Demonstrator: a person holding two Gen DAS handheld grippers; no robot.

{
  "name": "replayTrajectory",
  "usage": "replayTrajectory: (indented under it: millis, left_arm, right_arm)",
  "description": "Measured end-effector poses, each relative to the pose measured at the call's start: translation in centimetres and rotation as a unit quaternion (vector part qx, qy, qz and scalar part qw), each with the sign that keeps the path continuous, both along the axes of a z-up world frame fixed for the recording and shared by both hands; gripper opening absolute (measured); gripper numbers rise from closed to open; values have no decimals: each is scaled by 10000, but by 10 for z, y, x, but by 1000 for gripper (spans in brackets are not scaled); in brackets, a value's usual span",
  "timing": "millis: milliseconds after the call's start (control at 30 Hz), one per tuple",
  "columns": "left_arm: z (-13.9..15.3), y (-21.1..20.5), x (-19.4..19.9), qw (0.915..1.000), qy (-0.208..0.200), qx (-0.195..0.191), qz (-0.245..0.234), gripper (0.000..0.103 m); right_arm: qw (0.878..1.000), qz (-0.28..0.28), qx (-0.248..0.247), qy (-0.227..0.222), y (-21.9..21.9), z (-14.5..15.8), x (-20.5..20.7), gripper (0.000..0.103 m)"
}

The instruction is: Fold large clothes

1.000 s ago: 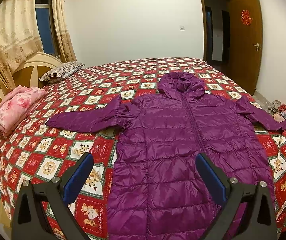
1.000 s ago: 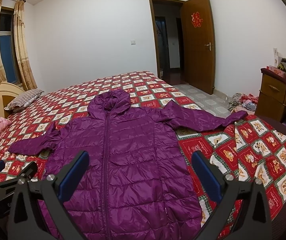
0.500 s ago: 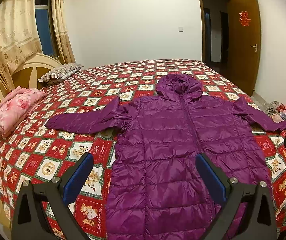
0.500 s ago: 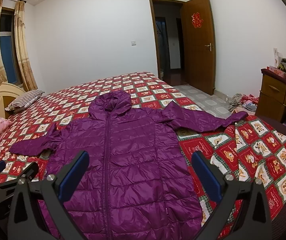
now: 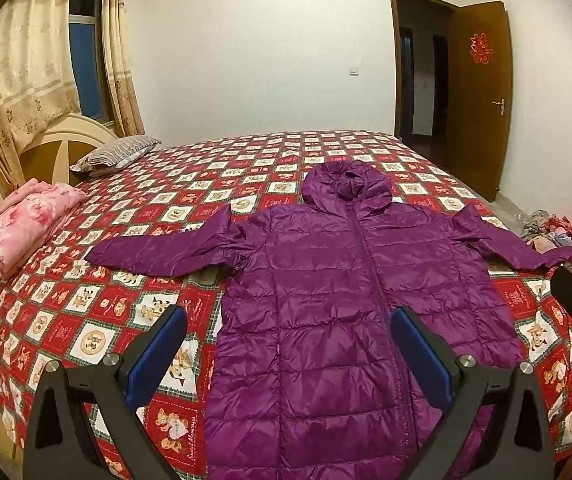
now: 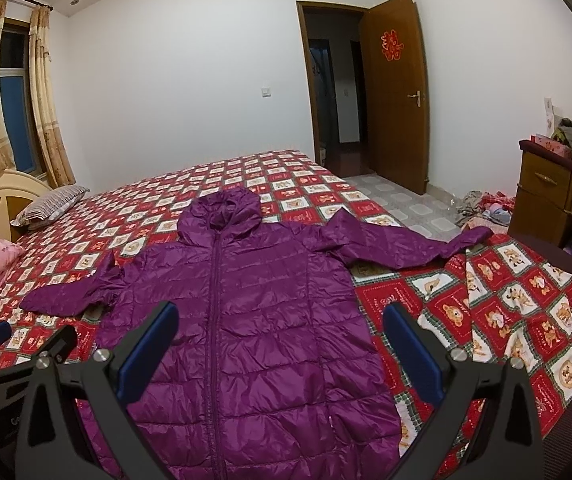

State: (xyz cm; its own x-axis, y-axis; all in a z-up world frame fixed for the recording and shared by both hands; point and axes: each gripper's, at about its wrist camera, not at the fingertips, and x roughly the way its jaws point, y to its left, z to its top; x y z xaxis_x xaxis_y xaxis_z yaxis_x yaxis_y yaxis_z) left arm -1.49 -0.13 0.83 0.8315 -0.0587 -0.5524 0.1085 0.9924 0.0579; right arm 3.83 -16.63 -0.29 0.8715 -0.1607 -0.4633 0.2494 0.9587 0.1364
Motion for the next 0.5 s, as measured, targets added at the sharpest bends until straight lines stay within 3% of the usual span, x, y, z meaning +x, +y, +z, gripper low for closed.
replayTrajectory:
  millis: [500]
  left_arm:
    - [5, 2, -7, 10000, -71, -9, 11, 102]
  right_arm:
    - [10000, 19, -31, -65, 1, 5, -6, 103]
